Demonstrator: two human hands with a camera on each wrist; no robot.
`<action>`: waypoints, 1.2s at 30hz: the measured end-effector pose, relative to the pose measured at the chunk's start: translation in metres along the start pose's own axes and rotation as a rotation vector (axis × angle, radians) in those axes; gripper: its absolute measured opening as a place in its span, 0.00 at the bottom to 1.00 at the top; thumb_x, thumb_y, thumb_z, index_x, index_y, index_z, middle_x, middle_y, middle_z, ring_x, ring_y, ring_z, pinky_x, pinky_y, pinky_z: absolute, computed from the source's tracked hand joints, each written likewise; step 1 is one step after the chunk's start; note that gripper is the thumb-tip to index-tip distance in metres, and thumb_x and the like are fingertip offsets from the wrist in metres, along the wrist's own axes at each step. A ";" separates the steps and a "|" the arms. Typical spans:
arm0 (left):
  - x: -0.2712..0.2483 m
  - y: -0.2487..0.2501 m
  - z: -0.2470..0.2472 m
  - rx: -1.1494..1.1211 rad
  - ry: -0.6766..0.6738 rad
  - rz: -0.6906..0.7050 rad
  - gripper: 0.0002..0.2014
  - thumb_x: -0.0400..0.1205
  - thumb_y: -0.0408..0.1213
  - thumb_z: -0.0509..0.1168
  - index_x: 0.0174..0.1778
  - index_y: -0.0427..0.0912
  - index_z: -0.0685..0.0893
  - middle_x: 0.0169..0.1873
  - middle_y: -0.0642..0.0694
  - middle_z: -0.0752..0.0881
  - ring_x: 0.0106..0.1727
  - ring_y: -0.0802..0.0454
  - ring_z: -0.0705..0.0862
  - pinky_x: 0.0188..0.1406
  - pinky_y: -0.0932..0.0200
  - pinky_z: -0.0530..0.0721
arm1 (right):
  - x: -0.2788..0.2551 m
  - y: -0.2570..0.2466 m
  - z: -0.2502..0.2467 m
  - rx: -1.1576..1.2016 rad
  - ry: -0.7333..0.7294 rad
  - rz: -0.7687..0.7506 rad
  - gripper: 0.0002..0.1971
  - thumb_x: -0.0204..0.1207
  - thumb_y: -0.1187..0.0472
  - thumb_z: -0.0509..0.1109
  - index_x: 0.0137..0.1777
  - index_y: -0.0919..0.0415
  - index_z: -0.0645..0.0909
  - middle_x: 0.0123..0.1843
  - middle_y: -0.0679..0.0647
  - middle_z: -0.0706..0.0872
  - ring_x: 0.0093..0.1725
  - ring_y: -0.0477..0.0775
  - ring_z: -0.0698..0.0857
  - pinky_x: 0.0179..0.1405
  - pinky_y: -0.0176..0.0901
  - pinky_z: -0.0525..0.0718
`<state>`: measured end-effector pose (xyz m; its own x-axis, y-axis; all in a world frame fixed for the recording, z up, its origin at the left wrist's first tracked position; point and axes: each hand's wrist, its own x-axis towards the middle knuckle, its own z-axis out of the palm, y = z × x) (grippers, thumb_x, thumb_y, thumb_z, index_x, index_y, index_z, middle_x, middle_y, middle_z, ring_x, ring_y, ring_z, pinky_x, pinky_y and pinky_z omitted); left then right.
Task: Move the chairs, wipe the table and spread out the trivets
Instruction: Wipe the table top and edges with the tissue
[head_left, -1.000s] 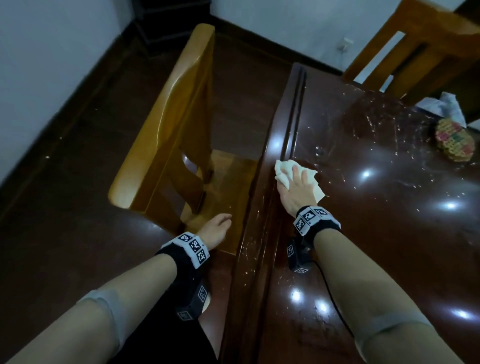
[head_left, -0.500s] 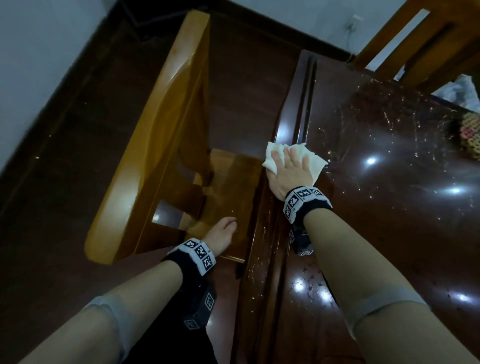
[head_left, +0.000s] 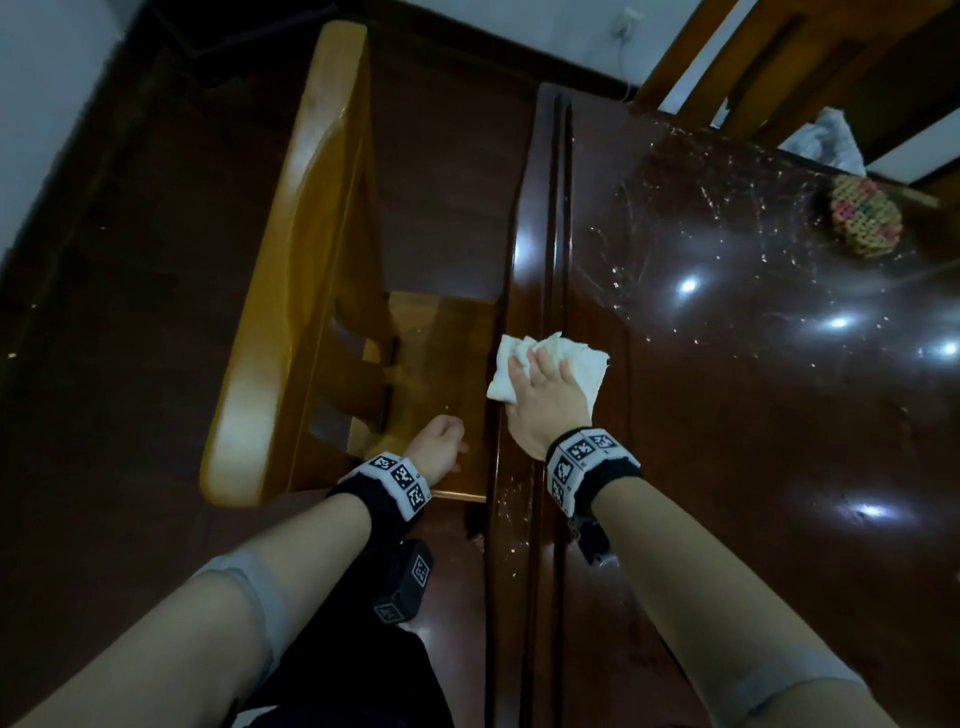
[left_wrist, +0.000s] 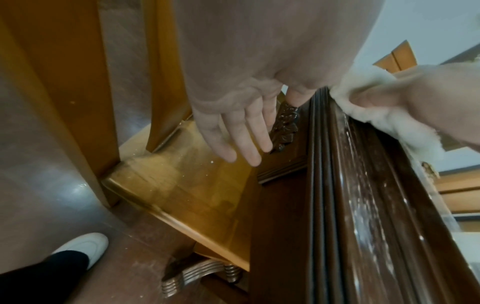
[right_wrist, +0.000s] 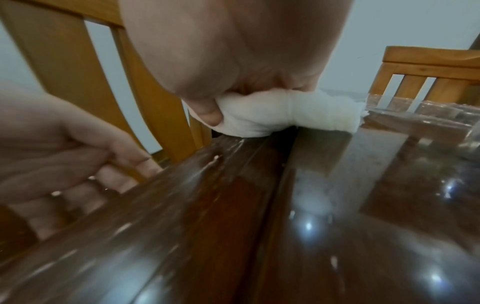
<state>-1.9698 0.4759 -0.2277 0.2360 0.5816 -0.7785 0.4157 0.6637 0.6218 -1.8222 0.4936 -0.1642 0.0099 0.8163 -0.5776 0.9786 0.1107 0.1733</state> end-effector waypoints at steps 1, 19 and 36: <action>-0.004 -0.004 0.001 0.005 -0.003 -0.004 0.18 0.90 0.45 0.48 0.72 0.44 0.72 0.57 0.44 0.83 0.47 0.49 0.81 0.30 0.62 0.71 | -0.010 -0.004 0.005 0.013 -0.007 0.002 0.32 0.86 0.51 0.47 0.85 0.62 0.42 0.86 0.64 0.48 0.86 0.59 0.43 0.84 0.56 0.44; -0.101 -0.101 0.025 0.072 -0.042 -0.030 0.19 0.89 0.45 0.48 0.73 0.43 0.70 0.61 0.41 0.82 0.51 0.46 0.81 0.30 0.59 0.72 | -0.211 -0.089 0.089 0.227 -0.086 0.113 0.27 0.86 0.53 0.51 0.85 0.55 0.54 0.86 0.56 0.54 0.81 0.58 0.63 0.69 0.49 0.72; -0.174 -0.125 0.041 0.424 -0.220 0.053 0.21 0.90 0.42 0.49 0.78 0.40 0.65 0.71 0.39 0.76 0.69 0.42 0.78 0.32 0.64 0.74 | -0.346 -0.112 0.173 0.570 -0.514 0.353 0.21 0.60 0.45 0.57 0.44 0.53 0.84 0.37 0.51 0.87 0.38 0.55 0.85 0.34 0.44 0.75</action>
<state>-2.0267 0.2724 -0.1732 0.4274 0.4657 -0.7749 0.7091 0.3590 0.6069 -1.8996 0.1003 -0.1216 0.2916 0.3749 -0.8800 0.8533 -0.5178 0.0621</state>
